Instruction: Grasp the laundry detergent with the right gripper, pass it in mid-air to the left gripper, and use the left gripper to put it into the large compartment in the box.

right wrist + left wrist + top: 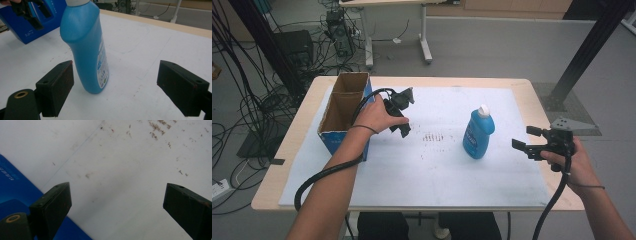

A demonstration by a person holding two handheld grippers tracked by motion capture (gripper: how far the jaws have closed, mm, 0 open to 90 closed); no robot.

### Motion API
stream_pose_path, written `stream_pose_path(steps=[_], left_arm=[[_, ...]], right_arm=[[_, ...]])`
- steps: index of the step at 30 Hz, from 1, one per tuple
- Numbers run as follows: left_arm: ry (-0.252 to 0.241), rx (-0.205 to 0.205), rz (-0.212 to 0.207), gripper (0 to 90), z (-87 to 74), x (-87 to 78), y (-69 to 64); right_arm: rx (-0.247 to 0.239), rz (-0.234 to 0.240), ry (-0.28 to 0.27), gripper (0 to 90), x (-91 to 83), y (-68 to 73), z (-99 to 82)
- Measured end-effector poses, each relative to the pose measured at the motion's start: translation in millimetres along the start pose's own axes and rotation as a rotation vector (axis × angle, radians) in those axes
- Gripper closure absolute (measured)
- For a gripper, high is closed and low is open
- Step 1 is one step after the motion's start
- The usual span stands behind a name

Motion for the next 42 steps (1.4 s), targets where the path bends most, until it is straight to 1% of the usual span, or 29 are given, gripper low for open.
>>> stream_pose_path(steps=[1, 4, 5, 8, 10, 11, 18, 21, 22, 24, 32, 37, 39, 42], left_arm=[[0.001, 0.001, 0.001, 8.5, 0.1, 0.0, -0.1], [-0.002, 0.0, 0.0, 8.5, 0.2, -0.5, 0.4], [-0.002, 0.0, -0.001, 8.5, 0.3, -0.7, 0.5], [-0.003, -0.002, -0.001, 8.5, -0.1, -0.6, -0.1], [0.003, 0.004, 0.001, 8.5, 0.3, 0.1, -1.0], [0.004, 0.004, -0.001, 8.5, 0.3, 0.6, -1.4], [0.001, 0.003, -0.002, 8.5, -0.3, 1.6, -3.1], [0.003, 0.006, 0.0, 8.5, -0.3, 1.9, -3.7], [0.005, 0.009, 0.001, 8.5, 0.0, 1.9, -3.7], [0.004, 0.008, 0.001, 8.5, -0.1, 1.6, -3.8], [0.006, 0.01, -0.005, 8.5, -1.4, 4.1, -5.9], [0.005, 0.01, -0.005, 8.5, -1.6, 4.0, -6.0], [0.004, 0.01, -0.005, 8.5, -1.6, 3.5, -5.8], [0.003, 0.011, -0.006, 8.5, -1.8, 2.3, -5.3]], right_arm=[[0.002, -0.003, 0.003, 13.7, 1.4, 3.1, -3.1], [0.005, -0.004, 0.006, 13.6, 3.0, 6.0, -5.8], [0.004, -0.009, 0.009, 13.5, 4.5, 9.4, -7.7], [0.006, -0.008, 0.009, 13.4, 5.6, 12.0, -9.4], [0.002, -0.023, 0.009, 13.2, 6.8, 16.9, -11.8], [0.002, -0.023, 0.009, 13.2, 6.8, 16.9, -11.8], [0.008, -0.051, 0.001, 12.8, 11.8, 30.0, -19.0], [0.002, -0.067, -0.004, 12.6, 14.7, 37.9, -21.7], [0.002, -0.067, -0.004, 12.6, 14.7, 37.9, -21.7], [-0.013, -0.083, -0.002, 12.6, 17.3, 44.4, -22.8], [-0.024, -0.1, 0.001, 12.5, 24.8, 55.0, -27.3], [-0.01, -0.115, -0.014, 12.4, 31.1, 62.5, -32.3], [-0.012, -0.125, -0.019, 12.4, 33.5, 65.4, -33.6], [-0.004, -0.128, -0.026, 12.4, 38.1, 69.4, -35.5]])
Point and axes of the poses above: each handheld gripper's, and its own axes: x roughly forward along the jaws, z roughly out of its top, y roughly to its left, the point moved 5 cm from there along x, roughly forward along the jaws, and after that the axes turned 15 degrees about -x, right-handed, at the moved point
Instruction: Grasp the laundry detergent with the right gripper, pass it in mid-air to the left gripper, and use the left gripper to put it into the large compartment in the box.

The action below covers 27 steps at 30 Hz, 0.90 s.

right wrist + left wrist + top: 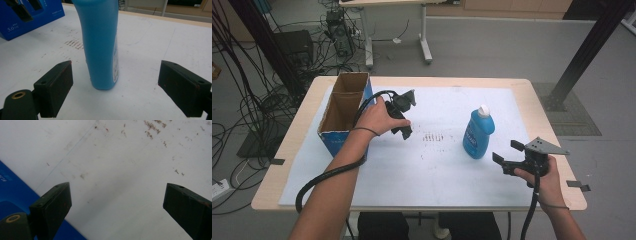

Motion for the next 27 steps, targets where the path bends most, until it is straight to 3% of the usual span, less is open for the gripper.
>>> stream_pose_path(steps=[27], left_arm=[[0.008, 0.0, -0.007, 8.6, -1.7, 0.8, -1.7]], right_arm=[[0.022, -0.087, -0.054, 11.1, 27.8, 40.7, -11.1]])
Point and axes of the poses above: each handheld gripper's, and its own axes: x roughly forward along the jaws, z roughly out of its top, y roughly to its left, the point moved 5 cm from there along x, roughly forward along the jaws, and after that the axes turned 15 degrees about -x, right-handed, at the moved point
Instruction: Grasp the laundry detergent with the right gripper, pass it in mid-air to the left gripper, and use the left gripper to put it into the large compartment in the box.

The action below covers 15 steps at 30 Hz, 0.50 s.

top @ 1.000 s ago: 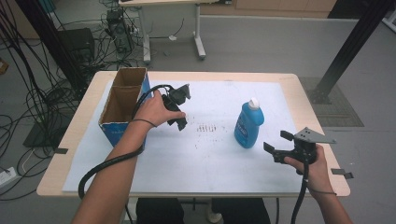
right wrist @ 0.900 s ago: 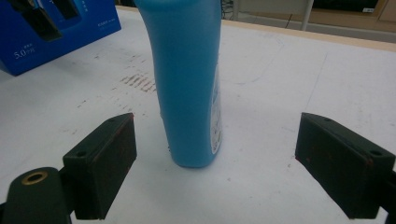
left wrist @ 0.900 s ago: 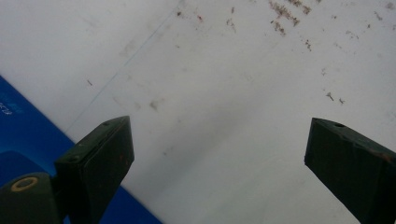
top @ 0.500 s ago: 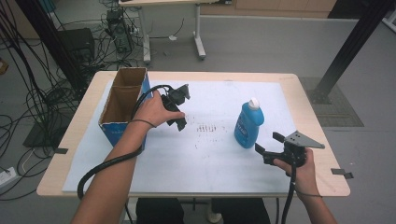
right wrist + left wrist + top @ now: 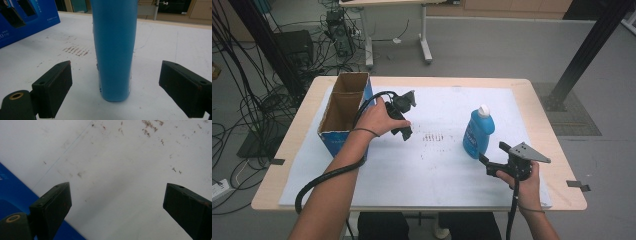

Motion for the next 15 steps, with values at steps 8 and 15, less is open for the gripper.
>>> stream_pose_path(steps=[8, 15], left_arm=[[0.005, 0.0, -0.002, 8.6, 1.0, 1.1, -1.5], [0.002, 0.004, -0.003, 8.6, 2.1, 0.7, -2.3]], right_arm=[[0.003, -0.02, -0.005, 11.1, 7.0, 5.4, -3.1], [0.006, -0.029, -0.001, 10.8, 13.1, 7.8, -7.4]])
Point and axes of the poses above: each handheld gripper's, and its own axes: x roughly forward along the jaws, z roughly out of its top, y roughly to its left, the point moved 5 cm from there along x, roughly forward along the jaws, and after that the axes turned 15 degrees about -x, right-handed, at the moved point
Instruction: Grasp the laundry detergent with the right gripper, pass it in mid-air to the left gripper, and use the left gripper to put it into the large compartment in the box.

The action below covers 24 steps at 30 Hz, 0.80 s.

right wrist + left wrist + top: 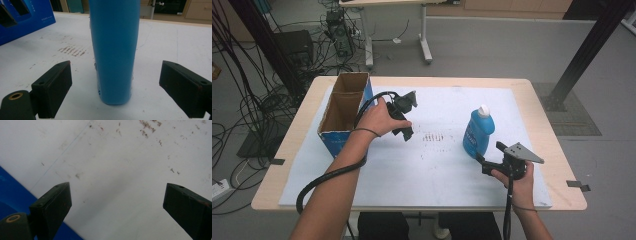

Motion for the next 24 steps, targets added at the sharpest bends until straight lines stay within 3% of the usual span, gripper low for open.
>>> stream_pose_path(steps=[24], left_arm=[[0.007, -0.008, 0.012, 8.5, -0.5, 1.9, 2.9]], right_arm=[[0.004, 0.0, -0.006, 10.8, 4.5, 2.2, -2.8]])
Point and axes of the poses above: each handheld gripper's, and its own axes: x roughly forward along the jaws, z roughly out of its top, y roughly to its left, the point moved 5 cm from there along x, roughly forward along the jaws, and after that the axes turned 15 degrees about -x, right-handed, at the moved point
